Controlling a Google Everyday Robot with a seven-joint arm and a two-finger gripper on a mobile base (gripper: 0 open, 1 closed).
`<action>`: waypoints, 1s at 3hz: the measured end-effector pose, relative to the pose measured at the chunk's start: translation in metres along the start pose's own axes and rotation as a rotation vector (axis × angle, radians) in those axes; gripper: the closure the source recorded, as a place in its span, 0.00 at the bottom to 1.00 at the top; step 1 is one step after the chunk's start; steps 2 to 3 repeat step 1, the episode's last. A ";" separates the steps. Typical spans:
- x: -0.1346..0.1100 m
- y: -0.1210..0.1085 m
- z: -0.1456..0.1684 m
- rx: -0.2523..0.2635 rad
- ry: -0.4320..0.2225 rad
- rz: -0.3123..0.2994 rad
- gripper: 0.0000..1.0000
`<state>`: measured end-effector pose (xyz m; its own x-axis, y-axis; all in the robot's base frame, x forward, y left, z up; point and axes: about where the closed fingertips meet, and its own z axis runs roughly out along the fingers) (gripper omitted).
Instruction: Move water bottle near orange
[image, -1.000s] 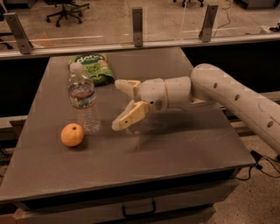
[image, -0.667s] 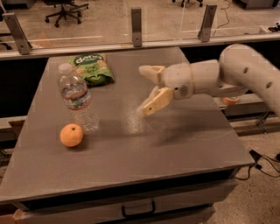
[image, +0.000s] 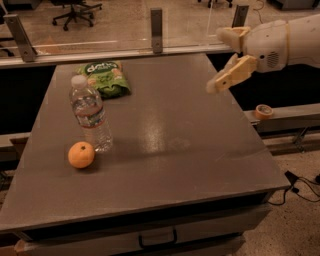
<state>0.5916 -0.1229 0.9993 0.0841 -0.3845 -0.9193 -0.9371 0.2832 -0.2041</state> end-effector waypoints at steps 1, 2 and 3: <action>0.000 0.000 0.000 -0.001 -0.001 0.000 0.00; 0.000 0.000 0.000 -0.001 -0.001 0.000 0.00; 0.000 0.000 0.000 -0.001 -0.001 0.000 0.00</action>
Offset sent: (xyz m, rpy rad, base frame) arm 0.0000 0.0000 0.0000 0.0000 0.0000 0.0000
